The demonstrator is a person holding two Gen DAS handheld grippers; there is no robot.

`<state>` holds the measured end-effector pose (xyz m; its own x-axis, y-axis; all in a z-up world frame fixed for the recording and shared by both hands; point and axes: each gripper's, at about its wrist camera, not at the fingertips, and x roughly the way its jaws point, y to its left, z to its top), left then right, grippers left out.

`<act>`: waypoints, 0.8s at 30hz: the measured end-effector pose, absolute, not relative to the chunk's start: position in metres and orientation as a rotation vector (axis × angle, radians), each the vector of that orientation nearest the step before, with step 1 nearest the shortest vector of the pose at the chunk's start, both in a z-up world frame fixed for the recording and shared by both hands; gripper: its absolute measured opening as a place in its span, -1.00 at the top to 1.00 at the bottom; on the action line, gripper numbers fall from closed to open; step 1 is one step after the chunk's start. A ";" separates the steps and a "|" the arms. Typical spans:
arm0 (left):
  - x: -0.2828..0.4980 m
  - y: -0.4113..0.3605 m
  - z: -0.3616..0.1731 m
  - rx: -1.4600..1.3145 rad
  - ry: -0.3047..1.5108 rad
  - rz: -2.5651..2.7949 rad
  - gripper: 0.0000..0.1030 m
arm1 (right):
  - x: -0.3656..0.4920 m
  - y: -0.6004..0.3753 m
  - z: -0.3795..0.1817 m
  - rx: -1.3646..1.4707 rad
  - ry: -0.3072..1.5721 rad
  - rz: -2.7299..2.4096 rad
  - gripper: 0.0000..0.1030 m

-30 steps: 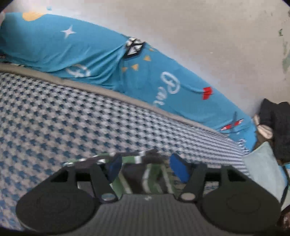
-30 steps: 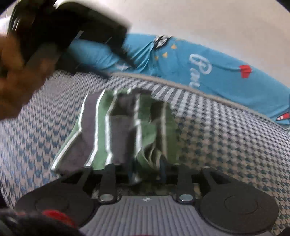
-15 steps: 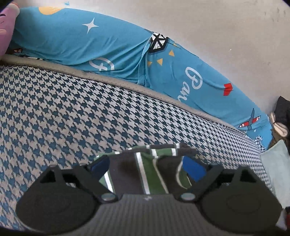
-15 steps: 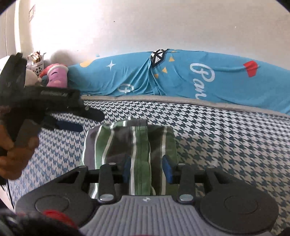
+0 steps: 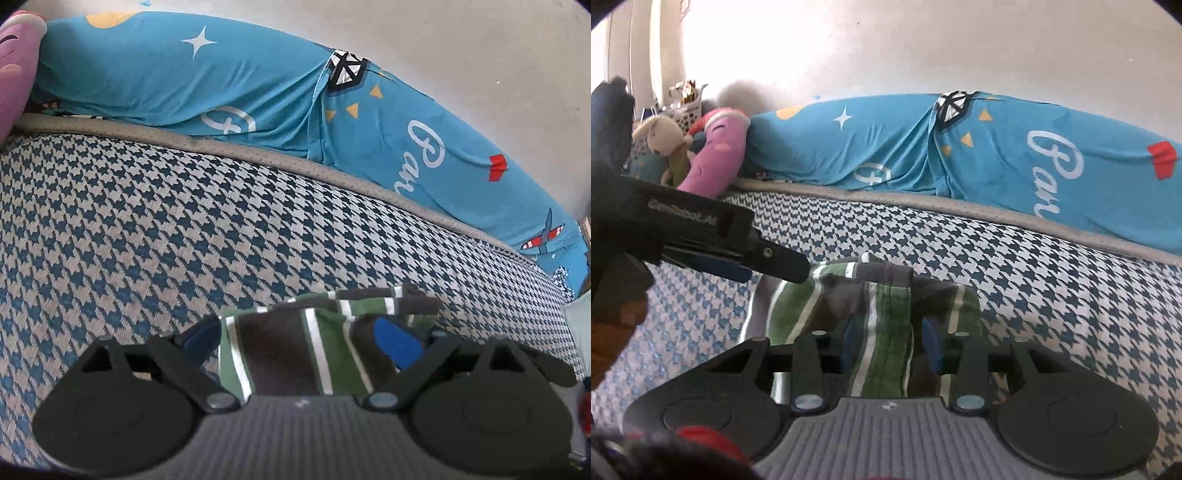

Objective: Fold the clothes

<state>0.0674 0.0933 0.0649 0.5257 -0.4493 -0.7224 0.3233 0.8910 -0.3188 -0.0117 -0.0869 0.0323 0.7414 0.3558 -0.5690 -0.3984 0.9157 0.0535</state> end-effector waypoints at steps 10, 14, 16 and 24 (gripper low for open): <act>0.069 0.096 0.061 -0.165 0.925 -0.459 -0.84 | -0.007 -0.072 0.031 -0.095 0.629 0.406 0.73; 0.068 0.098 0.067 -0.178 0.897 -0.462 -0.87 | -0.019 -0.072 0.047 -0.106 0.555 0.384 0.76; 0.066 0.098 0.070 -0.173 0.875 -0.461 -0.90 | -0.023 -0.073 0.058 -0.105 0.511 0.368 0.76; 0.063 0.087 0.066 -0.138 0.880 -0.459 -0.99 | 0.002 -0.088 0.052 -0.062 0.523 0.193 0.48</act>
